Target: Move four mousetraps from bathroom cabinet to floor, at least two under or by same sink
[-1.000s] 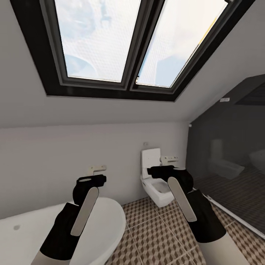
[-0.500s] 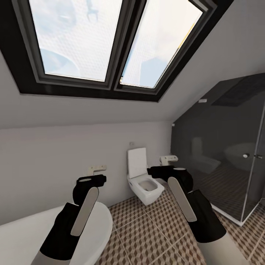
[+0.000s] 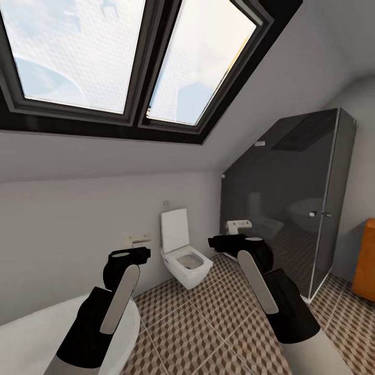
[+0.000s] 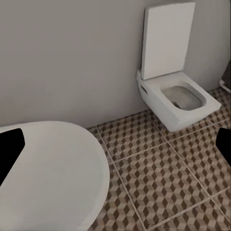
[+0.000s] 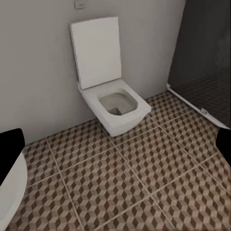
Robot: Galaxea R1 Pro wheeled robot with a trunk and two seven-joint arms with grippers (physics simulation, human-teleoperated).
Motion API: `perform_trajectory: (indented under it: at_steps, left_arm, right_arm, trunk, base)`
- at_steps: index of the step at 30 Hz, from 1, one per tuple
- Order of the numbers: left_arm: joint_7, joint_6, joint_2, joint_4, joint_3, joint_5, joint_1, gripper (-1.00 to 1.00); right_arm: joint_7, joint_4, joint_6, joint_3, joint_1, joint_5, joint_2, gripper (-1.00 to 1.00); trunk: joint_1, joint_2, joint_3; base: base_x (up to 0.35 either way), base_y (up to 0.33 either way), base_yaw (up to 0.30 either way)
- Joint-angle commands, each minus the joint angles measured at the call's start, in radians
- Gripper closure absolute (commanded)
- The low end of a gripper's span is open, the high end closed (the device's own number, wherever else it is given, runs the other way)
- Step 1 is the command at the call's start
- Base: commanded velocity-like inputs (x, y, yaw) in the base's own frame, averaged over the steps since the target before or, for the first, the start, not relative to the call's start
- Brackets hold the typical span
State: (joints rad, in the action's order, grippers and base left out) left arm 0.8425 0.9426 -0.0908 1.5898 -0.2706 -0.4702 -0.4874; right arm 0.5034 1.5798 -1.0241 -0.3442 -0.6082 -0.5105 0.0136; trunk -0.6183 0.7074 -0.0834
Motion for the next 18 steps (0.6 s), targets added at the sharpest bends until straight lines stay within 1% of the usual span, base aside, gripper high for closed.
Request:
perform_trajectory:
  at_steps: [1,18]
  left_arm:
    - [0.01,0.002,0.0,0.001,-0.001,-0.01,0.0,-1.0]
    - [0.01,0.002,0.0,0.001,-0.001,-0.01,0.0,-1.0]
  right_arm:
    - [0.01,0.0,-0.002,-0.001,-0.001,-0.01,0.0,-1.0]
    - [0.01,0.0,-0.002,-0.001,-0.001,-0.01,0.0,-1.0]
  trunk:
    - [0.0,0.0,0.0]
    - [0.0,0.0,0.0]
  base:
    - [0.0,0.0,-0.273]
    - [0.0,0.0,-0.273]
